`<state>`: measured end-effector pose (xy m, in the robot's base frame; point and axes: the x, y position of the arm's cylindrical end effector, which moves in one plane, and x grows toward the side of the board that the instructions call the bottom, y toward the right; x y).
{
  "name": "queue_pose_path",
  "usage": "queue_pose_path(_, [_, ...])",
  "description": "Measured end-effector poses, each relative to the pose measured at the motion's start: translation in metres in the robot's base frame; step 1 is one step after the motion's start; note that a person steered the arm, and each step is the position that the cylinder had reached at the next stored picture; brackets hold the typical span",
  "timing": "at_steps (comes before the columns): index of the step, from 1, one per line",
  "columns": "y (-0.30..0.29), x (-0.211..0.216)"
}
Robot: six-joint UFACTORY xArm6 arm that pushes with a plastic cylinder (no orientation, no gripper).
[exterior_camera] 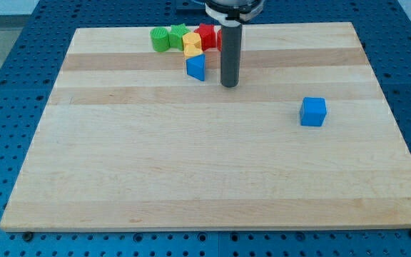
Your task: Adjust the blue triangle below the yellow heart
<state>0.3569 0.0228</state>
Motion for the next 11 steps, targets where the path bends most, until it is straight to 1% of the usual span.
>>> queue_pose_path(2, [-0.036, -0.002])
queue_pose_path(8, [-0.044, -0.001])
queue_pose_path(9, [-0.014, 0.011])
queue_pose_path(11, [-0.018, 0.131])
